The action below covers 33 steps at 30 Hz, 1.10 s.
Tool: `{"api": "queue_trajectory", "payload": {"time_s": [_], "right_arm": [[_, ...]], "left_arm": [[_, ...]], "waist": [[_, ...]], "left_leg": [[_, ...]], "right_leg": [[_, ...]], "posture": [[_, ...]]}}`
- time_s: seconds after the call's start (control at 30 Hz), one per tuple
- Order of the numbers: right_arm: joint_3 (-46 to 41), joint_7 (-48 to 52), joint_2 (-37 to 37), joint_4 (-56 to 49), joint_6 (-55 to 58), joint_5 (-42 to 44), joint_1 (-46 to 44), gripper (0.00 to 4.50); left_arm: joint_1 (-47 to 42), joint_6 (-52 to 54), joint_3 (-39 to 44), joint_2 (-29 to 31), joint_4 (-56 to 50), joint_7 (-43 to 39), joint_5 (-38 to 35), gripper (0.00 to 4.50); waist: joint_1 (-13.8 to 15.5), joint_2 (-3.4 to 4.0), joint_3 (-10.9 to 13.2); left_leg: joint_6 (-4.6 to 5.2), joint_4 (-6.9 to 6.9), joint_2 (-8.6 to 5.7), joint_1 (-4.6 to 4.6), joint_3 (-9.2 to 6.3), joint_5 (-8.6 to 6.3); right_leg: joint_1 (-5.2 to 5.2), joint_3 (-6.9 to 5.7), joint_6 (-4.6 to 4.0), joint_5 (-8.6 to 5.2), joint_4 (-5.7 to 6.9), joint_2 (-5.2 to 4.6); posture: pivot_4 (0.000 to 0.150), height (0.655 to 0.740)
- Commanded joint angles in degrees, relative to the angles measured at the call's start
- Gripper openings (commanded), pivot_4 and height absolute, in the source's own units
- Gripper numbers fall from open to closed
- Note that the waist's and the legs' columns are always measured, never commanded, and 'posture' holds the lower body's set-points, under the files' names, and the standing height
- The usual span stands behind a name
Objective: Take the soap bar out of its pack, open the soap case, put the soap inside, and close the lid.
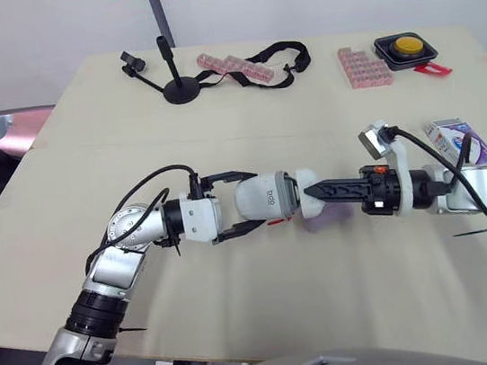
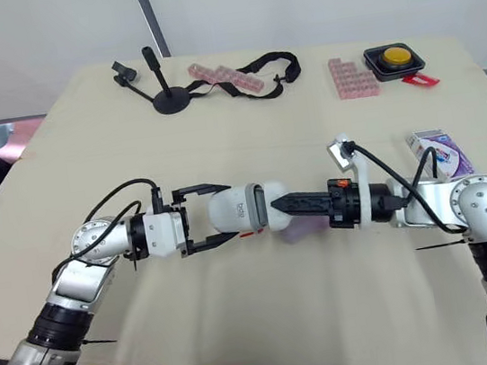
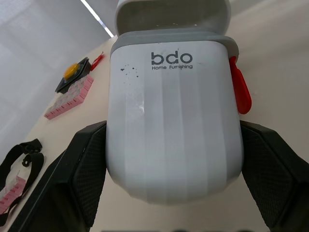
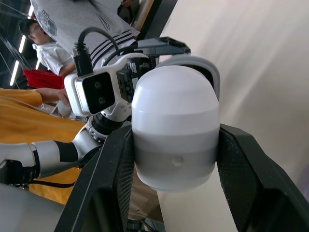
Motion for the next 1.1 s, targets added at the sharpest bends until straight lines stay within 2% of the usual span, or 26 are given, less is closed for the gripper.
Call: {"api": "queue_trajectory", "payload": {"time_s": [0.03, 0.2, 0.33, 0.43, 0.5, 0.73, 1.1], "right_arm": [[-4.42, 3.87, -4.95, 2.02, 1.2, -2.26, 1.06, 1.99], [-6.73, 11.95, -15.07, 6.25, -0.17, -15.84, 0.83, 1.99], [-0.38, 20.42, -26.12, 7.0, -7.95, -35.83, -1.14, 1.99], [6.46, 24.02, -30.33, 7.97, -14.09, -49.48, -4.02, 1.99], [10.38, 25.1, -30.75, 9.04, -17.44, -57.09, -6.32, 1.99], [14.64, 28.48, -24.58, 14.09, -19.69, -67.26, -11.12, 1.99], [15.38, 32.88, -18.92, 21.75, -24.9, -77.41, -13.45, 1.99]], "left_arm": [[0.33, 0.91, 1.0, 0.7, -0.86, 0.17, -1.34, 3.47], [0.35, 4.74, 1.45, 0.73, -0.47, -0.1, -3.08, 3.47], [0.02, 5.96, 1.48, 0.74, 0.03, -0.51, -3.53, 3.47], [-0.22, 6.2, 1.22, 0.22, 0.37, -0.48, -3.29, 3.47], [-0.26, 6.4, 0.92, -0.19, 0.41, -0.36, -3.13, 3.47], [0.27, 7.06, 0.96, -0.5, -0.33, -0.36, -2.9, 3.47], [0.79, 7.82, 1.1, -0.34, -1.34, -0.08, -2.64, 3.47]], "waist": [[0.5, 0.0, 0.0], [1.1, 0.0, 0.0], [1.36, 0.0, 0.0], [1.34, -0.03, 0.01], [1.32, -0.04, 0.01], [1.32, -0.03, 0.0], [0.82, -0.02, 0.0]], "left_leg": [[0.0, 0.04, 0.0, -0.01, 0.0, 0.0], [0.01, 0.13, 0.0, -0.37, 0.0, 0.0], [0.02, 0.21, 0.0, -0.43, 0.0, -0.01], [0.01, 0.24, 0.02, -0.44, 0.0, -0.01], [0.01, 0.26, 0.02, -0.46, 0.0, -0.01], [0.03, 0.43, 0.06, -0.55, 0.01, -0.02], [0.05, 0.75, 0.15, -0.54, 0.01, -0.03]], "right_leg": [[0.0, 0.01, 0.0, 0.0, 0.0, 0.0], [-0.03, 0.01, 0.05, -0.03, 0.02, 0.01], [-0.05, 0.0, 0.1, -0.06, 0.03, 0.01], [-0.01, 0.03, 0.15, -0.08, 0.03, 0.07], [0.0, 0.04, 0.15, -0.09, 0.02, 0.07], [-0.03, 0.07, 0.15, -0.09, 0.13, 0.13], [-0.26, 0.18, 0.13, -0.09, 0.49, 0.14]], "posture": [[0.15, 0.74], [0.15, 0.74], [0.15, 0.74], [0.15, 0.74], [0.15, 0.74], [0.15, 0.74], [0.15, 0.74]]}}
